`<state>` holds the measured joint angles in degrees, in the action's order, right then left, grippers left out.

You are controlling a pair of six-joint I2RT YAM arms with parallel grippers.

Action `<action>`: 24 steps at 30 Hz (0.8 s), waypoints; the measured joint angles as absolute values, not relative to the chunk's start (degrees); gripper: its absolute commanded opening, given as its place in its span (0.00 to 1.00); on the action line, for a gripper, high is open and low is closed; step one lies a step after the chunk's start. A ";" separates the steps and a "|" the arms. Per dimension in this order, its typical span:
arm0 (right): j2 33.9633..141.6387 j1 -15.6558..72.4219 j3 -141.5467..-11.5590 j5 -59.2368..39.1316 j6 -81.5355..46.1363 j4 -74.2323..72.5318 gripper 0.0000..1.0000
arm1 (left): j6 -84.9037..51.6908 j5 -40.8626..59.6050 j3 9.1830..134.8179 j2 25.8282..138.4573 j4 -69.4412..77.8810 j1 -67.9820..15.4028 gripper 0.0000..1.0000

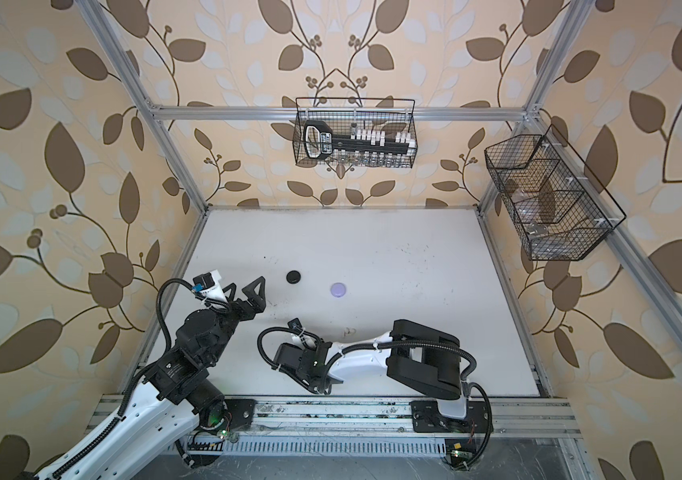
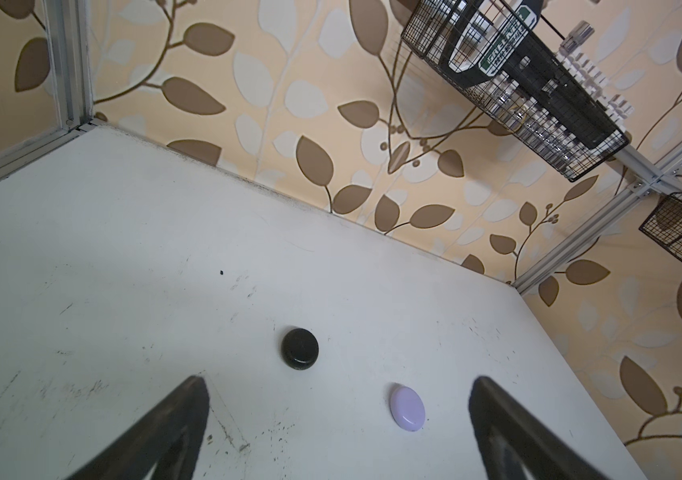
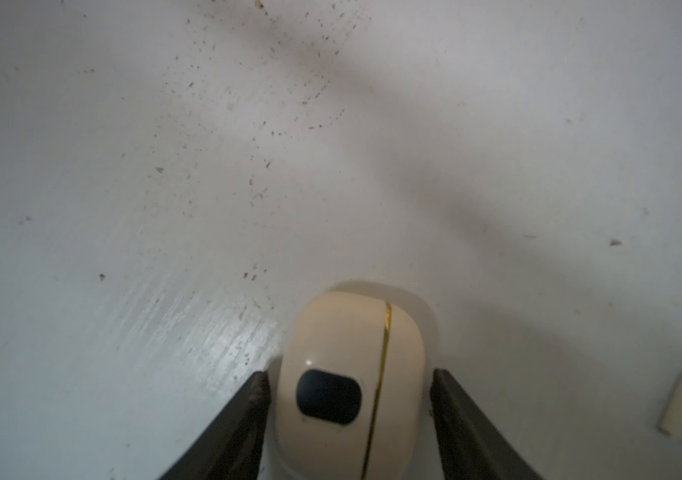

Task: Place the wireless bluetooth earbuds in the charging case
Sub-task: 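Lower the right gripper onto the white earbud case and close it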

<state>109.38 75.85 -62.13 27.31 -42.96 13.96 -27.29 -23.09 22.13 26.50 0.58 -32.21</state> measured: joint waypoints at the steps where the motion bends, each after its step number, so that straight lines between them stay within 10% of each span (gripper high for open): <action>1: 109.51 75.85 -62.28 27.35 -42.74 13.96 0.62 | -27.29 -23.09 22.13 26.46 0.56 -32.21 0.99; 13: 109.80 75.99 -62.70 27.62 -41.23 13.87 0.35 | -27.24 -23.20 22.13 26.24 0.51 -32.21 0.99; 24: 95.24 75.20 -60.20 29.74 -34.61 23.59 0.35 | -27.22 -22.50 22.13 26.09 0.49 -32.21 0.99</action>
<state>95.24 75.20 -60.20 29.74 -34.61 23.59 -27.22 -22.50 22.13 26.09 0.49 -32.21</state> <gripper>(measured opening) 0.443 0.988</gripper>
